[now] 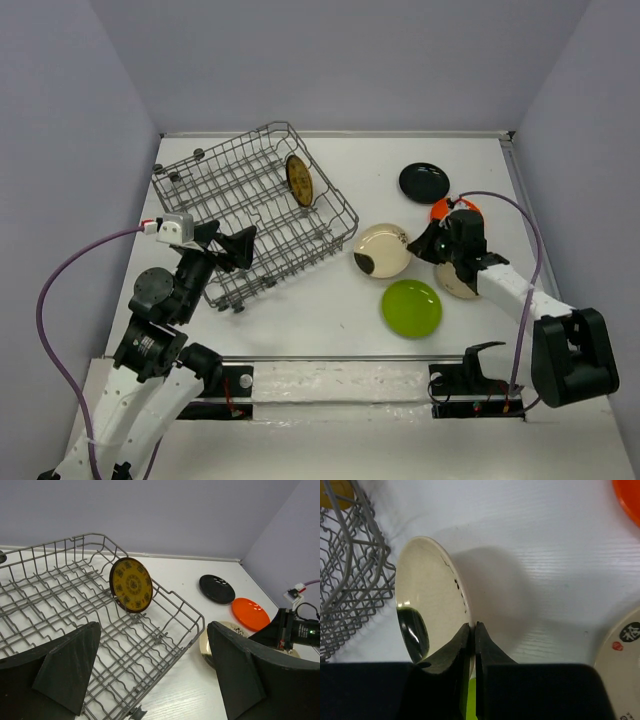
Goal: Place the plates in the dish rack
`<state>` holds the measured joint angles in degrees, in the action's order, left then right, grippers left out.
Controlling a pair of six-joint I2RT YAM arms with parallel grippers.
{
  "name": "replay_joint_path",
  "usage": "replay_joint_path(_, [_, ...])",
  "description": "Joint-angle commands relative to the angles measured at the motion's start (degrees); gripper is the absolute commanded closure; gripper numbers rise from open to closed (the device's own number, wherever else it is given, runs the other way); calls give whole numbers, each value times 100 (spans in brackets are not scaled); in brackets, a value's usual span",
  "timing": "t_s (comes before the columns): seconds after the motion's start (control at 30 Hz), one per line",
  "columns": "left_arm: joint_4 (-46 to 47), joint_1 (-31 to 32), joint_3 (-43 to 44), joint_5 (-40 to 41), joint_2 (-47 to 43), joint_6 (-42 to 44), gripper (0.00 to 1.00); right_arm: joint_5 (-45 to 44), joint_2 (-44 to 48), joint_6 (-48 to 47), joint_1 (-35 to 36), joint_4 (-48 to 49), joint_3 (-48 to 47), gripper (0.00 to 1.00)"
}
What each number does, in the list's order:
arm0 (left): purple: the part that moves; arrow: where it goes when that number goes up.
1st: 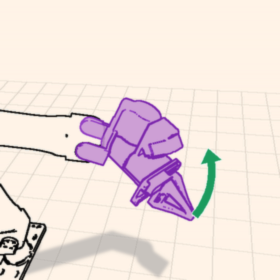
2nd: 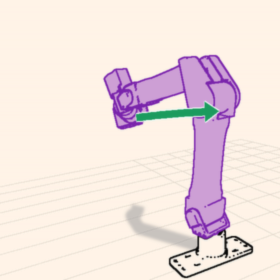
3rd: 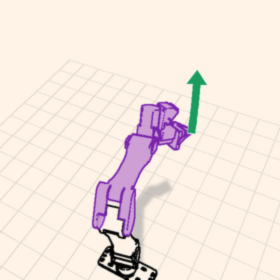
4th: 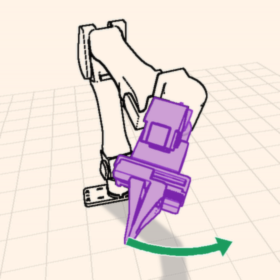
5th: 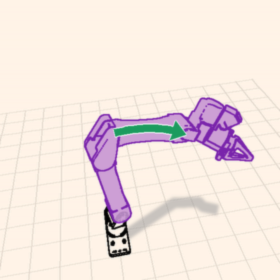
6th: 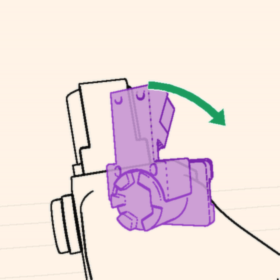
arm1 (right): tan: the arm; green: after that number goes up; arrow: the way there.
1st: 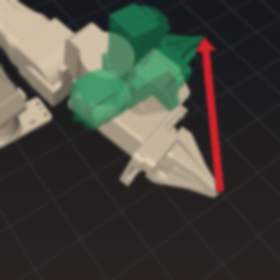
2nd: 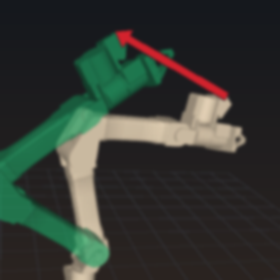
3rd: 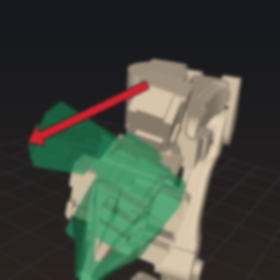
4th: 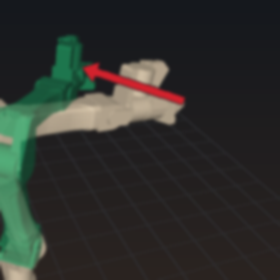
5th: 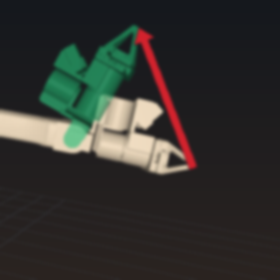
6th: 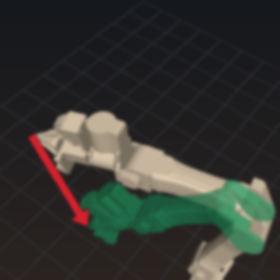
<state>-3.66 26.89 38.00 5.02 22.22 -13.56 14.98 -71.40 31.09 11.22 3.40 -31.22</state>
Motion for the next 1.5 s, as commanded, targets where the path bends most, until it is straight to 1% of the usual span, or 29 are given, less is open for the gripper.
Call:
replay_joint_path(0.0, [287,-26,155,34,-51,38,1,-977,712,-322,-50,-1154,-735,93])
replay_joint_path(0.03, [287,-26,164,43,-51,47,1,-1084,837,-340,-50,-1288,-736,93])
replay_joint_path(0.13, [270,-35,173,113,-51,11,1,-1462,1206,-341,54,-1693,-1252,93])
replay_joint_path(0.17, [278,-53,182,157,-51,11,1,-1794,1259,-358,151,-1798,-1411,93])
replay_joint_path(0.23, [269,-70,182,210,-51,-15,1,-2164,1216,-393,441,-1878,-1780,93])
replay_joint_path(0.27, [252,-70,182,236,-51,-15,1,-2375,1129,-437,860,-1913,-2226,93])
replay_joint_path(0.3, [226,-79,182,332,-60,-15,1,-3125,849,-620,1299,-1931,-2726,93])
replay_joint_path(0.33, [225,-88,182,333,-60,-15,1,-3133,655,-622,1303,-1931,-2731,93])
replay_joint_path(0.37, [225,-97,190,359,-60,-24,1,-3316,427,-691,1686,-1931,-2992,93])
replay_joint_path(0.4, [225,-114,173,395,-68,-15,1,-3648,181,-840,1864,-1931,-3543,93])
replay_joint_path(0.43, [217,-123,182,430,-77,-6,1,-3852,-309,-929,2049,-1931,-3836,93])
replay_joint_path(0.47, [173,-132,182,500,-95,-6,1,-4054,-557,-1008,2416,-1931,-4117,93])
replay_joint_path(0.5, [155,-132,190,674,-112,-6,1,-4430,-803,-1217,2559,-1913,-4712,93])
replay_joint_path(0.57, [94,-132,225,834,-121,-15,1,-4766,-1313,-1447,2823,-1913,-5338,93])
replay_joint_path(0.6, [68,-132,226,869,-139,-24,1,-5194,-1803,-1718,3085,-1922,-5968,93])
replay_joint_path(0.63, [59,-132,234,896,-139,-41,1,-5433,-2051,-1886,3201,-1922,-6288,93])
replay_joint_path(0.67, [41,-132,234,939,-147,-76,1,-5793,-2567,-2201,3298,-1939,-6595,93])
replay_joint_path(0.7, [24,-132,243,983,-148,-94,1,-5961,-2825,-2343,3386,-1948,-6903,93])
replay_joint_path(0.73, [6,-123,243,1019,-156,-94,1,-6137,-3088,-2492,3552,-1957,-7489,93])
replay_joint_path(0.77, [-12,-88,252,1071,-174,-111,1,-6435,-3335,-2633,3632,-1974,-7773,93])
replay_joint_path(0.8, [-12,-71,252,1098,-209,-129,1,-6551,-3807,-2904,3702,-1992,-8046,93])
replay_joint_path(0.83, [-12,-62,243,1176,-226,-155,1,-6665,-4038,-3029,3816,-2001,-8301,93])
replay_joint_path(0.87, [-47,-27,243,1369,-253,-216,1,-6823,-4249,-3108,3869,-2001,-8773,93])
replay_joint_path(0.9, [-47,0,252,1440,-262,-252,1,-6859,-4451,-3379,3870,-2018,-9004,93])
replay_joint_path(1.0, [-82,61,243,1642,-332,-322,1,-6956,-5311,-3688,3993,-2010,-9778,93])
replay_joint_path(1.07, [-91,88,243,1660,-358,-331,1,-7018,-5621,-3855,4054,-2019,-10313,93])
replay_joint_path(1.2, [-109,149,234,1661,-402,-296,1,-7097,-6149,-4164,4116,-2019,-10772,93])
replay_joint_path(1.47, [-108,193,234,1625,-438,-279,1,-7053,-6650,-4102,4169,-2027,-10861,93])
